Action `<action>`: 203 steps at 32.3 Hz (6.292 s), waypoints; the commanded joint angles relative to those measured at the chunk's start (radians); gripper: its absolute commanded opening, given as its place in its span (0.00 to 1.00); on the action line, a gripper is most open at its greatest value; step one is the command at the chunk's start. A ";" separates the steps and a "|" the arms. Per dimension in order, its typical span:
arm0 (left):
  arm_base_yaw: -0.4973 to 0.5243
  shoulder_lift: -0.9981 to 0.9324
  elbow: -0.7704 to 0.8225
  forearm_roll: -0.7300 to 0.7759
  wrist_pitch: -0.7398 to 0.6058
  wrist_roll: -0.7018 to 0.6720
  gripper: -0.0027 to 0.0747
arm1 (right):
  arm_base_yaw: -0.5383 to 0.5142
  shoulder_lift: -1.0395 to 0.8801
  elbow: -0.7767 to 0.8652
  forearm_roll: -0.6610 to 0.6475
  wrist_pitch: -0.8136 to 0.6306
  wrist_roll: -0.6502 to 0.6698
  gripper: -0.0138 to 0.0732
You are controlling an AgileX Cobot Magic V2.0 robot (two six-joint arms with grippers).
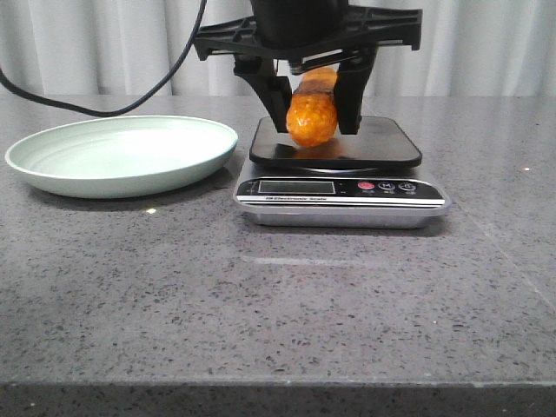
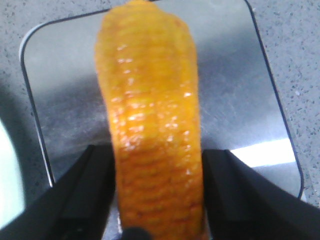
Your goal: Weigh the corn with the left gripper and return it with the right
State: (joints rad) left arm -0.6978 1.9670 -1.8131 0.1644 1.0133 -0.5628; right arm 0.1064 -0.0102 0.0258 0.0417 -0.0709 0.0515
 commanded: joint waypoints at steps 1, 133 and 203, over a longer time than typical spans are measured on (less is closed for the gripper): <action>-0.001 -0.051 -0.036 0.000 -0.039 -0.013 0.75 | 0.001 -0.018 -0.006 -0.009 -0.086 -0.006 0.32; -0.001 -1.970 1.305 0.184 -0.411 0.148 0.20 | 0.011 0.464 -0.630 0.143 0.507 -0.001 0.85; -0.001 -1.970 1.305 0.184 -0.411 0.148 0.20 | 0.642 1.882 -1.979 -0.095 1.071 0.557 0.33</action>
State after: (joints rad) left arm -0.6978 -0.0045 -0.4864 0.3395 0.6778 -0.4162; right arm 0.7197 1.9121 -1.8949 -0.0659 1.0881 0.6376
